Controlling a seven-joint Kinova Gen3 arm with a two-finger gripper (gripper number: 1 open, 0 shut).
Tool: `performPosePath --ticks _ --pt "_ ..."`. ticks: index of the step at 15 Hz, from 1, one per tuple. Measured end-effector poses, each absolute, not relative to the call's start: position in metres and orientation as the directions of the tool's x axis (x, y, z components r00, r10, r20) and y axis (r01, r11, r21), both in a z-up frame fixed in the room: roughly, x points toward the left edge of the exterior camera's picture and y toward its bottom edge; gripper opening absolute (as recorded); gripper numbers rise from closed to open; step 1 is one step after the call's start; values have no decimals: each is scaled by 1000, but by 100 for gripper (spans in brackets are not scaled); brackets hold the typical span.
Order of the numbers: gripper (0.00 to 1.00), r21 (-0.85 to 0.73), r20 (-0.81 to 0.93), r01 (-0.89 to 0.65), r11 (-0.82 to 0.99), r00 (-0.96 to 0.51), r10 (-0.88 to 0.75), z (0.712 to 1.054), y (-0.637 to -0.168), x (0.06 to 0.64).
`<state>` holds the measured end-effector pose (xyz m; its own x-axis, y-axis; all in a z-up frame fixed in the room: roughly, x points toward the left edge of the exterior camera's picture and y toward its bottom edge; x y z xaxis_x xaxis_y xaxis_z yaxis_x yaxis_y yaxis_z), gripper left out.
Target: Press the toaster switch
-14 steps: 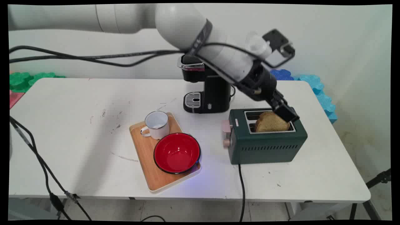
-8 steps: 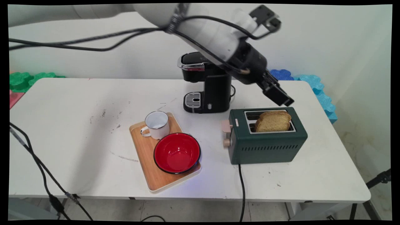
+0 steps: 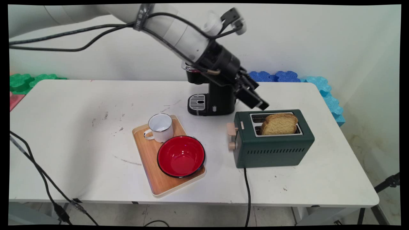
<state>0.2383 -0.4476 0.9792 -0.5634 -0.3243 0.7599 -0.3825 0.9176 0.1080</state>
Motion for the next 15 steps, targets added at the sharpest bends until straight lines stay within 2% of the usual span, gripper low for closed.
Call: performPosePath --ticks 3,4,15 --pt "100 122 750 -371 921 -574 -330 970 -449 251" --pt "0 123 747 -368 922 -577 -330 965 -451 256" --pt "0 145 727 -350 926 -597 -339 931 -452 277"
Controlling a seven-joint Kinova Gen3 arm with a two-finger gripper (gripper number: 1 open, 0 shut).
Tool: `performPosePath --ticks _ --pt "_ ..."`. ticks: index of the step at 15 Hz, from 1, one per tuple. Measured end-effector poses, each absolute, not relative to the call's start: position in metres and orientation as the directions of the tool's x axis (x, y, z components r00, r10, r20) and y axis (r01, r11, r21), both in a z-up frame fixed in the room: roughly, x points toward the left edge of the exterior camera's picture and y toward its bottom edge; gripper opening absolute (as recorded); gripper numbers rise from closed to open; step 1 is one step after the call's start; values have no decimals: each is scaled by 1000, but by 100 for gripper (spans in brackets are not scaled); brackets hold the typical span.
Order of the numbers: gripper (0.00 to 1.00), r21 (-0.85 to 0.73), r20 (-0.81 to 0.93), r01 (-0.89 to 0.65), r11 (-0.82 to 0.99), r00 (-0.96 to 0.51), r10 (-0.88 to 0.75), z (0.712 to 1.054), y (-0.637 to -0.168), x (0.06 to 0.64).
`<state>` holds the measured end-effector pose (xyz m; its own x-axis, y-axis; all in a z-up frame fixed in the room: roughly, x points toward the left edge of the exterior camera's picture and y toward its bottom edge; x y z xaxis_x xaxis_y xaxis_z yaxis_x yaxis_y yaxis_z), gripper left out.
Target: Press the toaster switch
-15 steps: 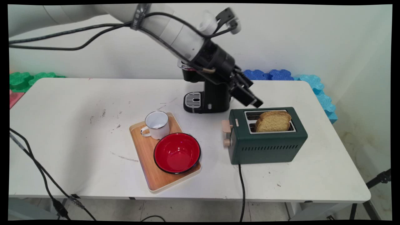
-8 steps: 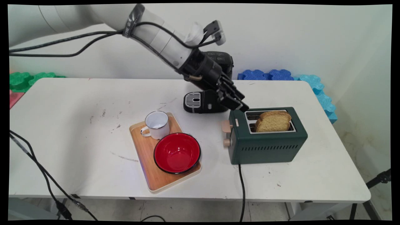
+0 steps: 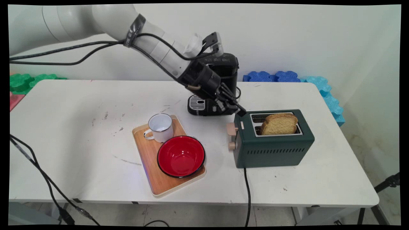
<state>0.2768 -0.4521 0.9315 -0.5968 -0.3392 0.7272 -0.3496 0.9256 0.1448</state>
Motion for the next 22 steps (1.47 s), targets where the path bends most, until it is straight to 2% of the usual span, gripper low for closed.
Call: performPosePath --ticks 22 --pt "0 137 675 -346 928 -653 -343 879 -452 287"
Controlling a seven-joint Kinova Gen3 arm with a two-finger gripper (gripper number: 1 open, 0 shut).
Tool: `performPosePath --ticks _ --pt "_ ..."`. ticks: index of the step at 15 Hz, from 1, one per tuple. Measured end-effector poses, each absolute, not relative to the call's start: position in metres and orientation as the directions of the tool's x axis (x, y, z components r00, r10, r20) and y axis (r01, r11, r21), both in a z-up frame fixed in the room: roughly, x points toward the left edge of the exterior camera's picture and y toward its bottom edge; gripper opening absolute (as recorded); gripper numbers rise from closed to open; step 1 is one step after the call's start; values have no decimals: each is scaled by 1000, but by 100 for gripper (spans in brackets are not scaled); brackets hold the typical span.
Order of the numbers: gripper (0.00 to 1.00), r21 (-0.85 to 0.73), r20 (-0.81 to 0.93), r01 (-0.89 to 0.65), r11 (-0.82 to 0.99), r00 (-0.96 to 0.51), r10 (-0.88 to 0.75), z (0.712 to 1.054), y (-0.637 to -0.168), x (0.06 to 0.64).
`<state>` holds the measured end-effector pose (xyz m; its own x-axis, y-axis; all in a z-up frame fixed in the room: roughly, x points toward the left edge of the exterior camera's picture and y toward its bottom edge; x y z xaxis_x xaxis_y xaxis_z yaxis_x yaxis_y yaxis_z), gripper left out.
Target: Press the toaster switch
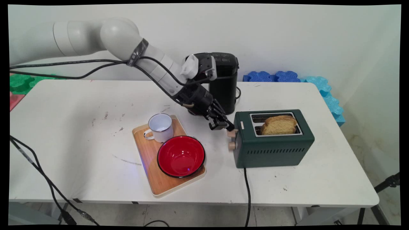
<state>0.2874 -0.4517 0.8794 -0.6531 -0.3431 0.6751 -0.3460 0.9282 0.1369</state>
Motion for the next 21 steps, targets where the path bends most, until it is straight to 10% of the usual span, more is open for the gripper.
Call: performPosePath --ticks 21 --pt "0 149 654 -387 910 -652 -384 843 -443 285"
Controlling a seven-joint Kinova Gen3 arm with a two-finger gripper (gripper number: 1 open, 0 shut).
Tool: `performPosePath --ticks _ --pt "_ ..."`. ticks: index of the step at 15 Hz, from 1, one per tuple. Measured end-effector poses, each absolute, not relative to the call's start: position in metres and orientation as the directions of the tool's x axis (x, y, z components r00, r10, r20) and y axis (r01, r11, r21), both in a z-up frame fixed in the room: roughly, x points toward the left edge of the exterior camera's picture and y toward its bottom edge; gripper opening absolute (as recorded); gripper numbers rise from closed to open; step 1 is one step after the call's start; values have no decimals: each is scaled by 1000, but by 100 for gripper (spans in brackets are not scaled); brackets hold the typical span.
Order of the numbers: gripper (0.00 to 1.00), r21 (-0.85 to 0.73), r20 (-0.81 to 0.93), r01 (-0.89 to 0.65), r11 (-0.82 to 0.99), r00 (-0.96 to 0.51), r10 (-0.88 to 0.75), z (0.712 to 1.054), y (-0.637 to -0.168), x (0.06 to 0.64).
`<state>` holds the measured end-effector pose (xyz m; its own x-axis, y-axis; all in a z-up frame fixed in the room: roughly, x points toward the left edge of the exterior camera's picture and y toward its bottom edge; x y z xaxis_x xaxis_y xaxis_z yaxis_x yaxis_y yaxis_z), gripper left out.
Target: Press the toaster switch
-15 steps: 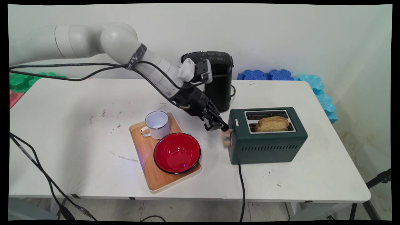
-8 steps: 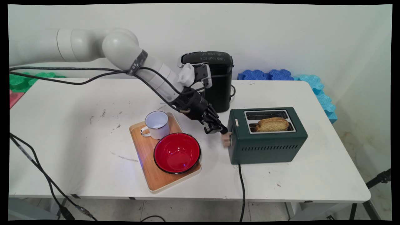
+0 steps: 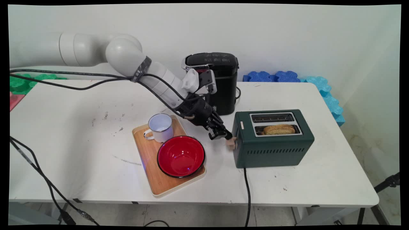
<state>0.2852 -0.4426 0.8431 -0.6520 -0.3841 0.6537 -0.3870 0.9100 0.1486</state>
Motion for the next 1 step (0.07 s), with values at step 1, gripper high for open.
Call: performPosePath --ticks 1 --pt "0 149 654 -389 909 -651 -385 842 -442 285"
